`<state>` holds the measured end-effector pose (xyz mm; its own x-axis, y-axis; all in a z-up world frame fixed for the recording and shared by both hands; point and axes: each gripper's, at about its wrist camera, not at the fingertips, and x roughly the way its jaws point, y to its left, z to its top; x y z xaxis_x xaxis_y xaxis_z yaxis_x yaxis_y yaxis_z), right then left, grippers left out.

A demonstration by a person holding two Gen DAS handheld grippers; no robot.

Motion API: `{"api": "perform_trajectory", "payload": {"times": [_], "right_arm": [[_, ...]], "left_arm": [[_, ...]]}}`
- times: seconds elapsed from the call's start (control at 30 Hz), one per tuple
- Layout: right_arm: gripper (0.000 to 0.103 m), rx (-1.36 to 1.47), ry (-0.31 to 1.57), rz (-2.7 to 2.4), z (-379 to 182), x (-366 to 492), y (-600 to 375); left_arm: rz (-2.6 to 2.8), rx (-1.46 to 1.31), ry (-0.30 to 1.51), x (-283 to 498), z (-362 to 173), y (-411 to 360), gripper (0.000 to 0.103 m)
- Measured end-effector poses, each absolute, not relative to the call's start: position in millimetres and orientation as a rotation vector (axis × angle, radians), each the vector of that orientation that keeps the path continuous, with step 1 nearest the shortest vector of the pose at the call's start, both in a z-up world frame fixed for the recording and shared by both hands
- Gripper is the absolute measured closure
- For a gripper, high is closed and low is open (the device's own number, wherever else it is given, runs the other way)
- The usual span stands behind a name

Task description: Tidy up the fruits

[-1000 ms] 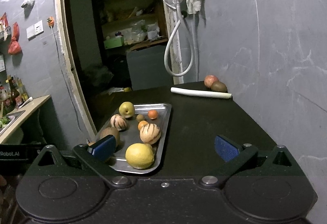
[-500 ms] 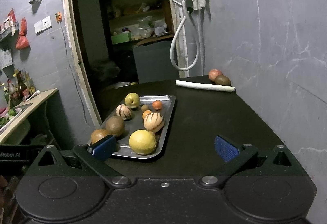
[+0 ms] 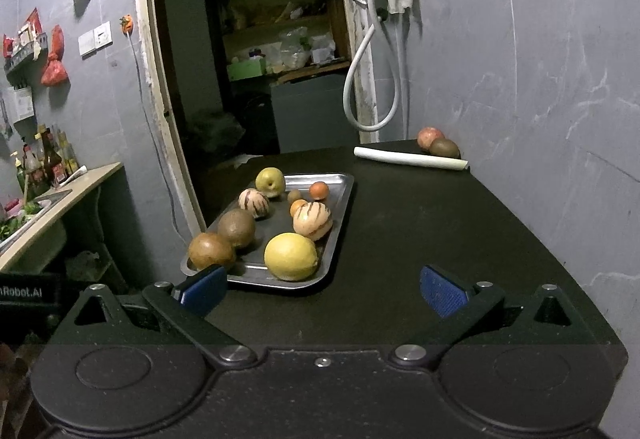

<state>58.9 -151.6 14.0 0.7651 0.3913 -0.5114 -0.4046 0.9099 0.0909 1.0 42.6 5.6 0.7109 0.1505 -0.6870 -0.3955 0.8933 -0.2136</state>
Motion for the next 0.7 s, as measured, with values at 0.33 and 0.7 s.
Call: {"api": "perform_trajectory", "payload": {"times": [0.33,0.7], "right_arm": [[0.001,-0.045,0.482,0.403,22.3,53.4,-155.0],[0.001,-0.07,0.504,0.403,13.6,43.1,-160.5]], "left_arm": [[0.262,-0.314,0.659,3.5,6.8,51.4,0.001],[0.239,-0.261,0.632,-3.4,-1.2,33.6,0.001]]}}
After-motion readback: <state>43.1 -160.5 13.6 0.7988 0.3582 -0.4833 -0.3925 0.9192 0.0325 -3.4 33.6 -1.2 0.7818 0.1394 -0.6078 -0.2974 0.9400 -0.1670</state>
